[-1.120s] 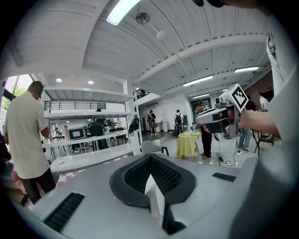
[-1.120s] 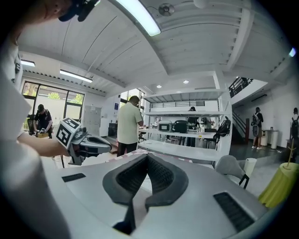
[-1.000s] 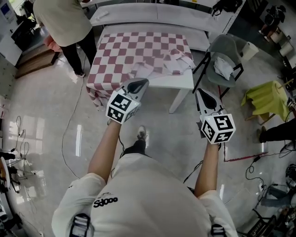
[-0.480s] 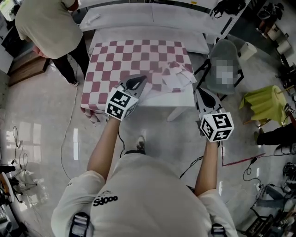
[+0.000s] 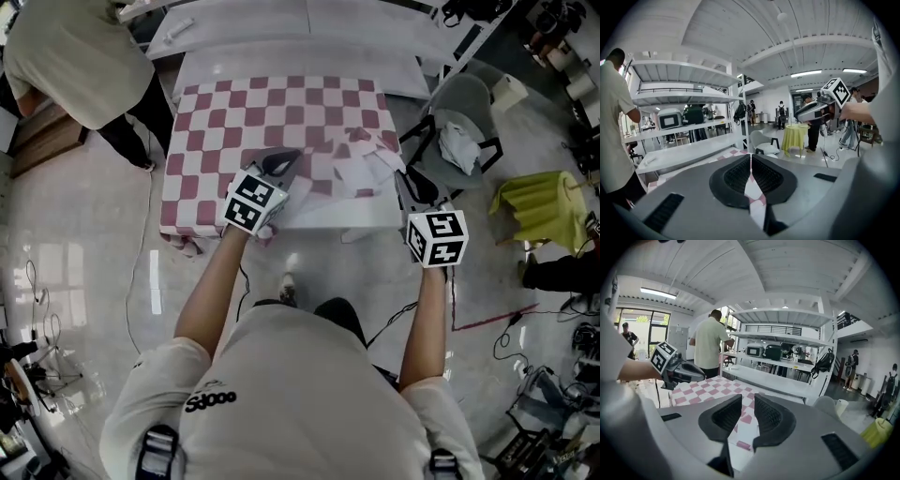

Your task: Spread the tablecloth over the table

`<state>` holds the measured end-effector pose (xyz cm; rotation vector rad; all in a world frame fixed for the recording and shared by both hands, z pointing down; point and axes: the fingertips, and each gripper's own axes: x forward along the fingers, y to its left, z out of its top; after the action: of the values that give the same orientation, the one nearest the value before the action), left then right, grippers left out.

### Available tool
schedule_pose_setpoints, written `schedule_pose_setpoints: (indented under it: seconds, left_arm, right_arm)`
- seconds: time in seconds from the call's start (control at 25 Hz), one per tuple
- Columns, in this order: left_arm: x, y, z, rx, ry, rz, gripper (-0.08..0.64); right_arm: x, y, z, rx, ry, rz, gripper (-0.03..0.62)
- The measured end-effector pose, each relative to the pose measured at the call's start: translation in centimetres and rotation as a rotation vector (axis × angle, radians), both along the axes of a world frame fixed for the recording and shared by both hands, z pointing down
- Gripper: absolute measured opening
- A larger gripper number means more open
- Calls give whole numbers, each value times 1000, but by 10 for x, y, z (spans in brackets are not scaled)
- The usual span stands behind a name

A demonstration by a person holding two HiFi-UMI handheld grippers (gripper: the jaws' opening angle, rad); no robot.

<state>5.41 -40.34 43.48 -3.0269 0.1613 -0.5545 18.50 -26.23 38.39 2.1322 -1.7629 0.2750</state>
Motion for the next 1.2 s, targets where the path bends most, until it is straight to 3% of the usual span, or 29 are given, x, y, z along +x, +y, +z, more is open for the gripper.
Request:
schedule_pose_setpoints:
  seconds: [0.08, 0.16, 0.28, 0.4, 0.84, 1.2]
  left_arm:
    - [6, -8, 18, -28, -53, -1, 34]
    - [13, -12, 37, -53, -106, 13, 147]
    - [28, -15, 68, -80, -193, 62, 203]
    - [42, -22, 105, -137, -278, 57, 225]
    - [61, -47, 223, -381, -488, -139, 311]
    - [58, -44, 287, -391, -672, -159, 331]
  right_arm:
    - [8, -11, 14, -47, 4, -19, 110]
    - [19, -21, 28, -89, -1, -40, 126]
    - [42, -41, 53, -154, -9, -79, 166]
    - [69, -63, 88, -219, -47, -118, 189]
    - [125, -118, 214, -464, -111, -306, 247]
    - [136, -127, 274, -588, -106, -402, 270]
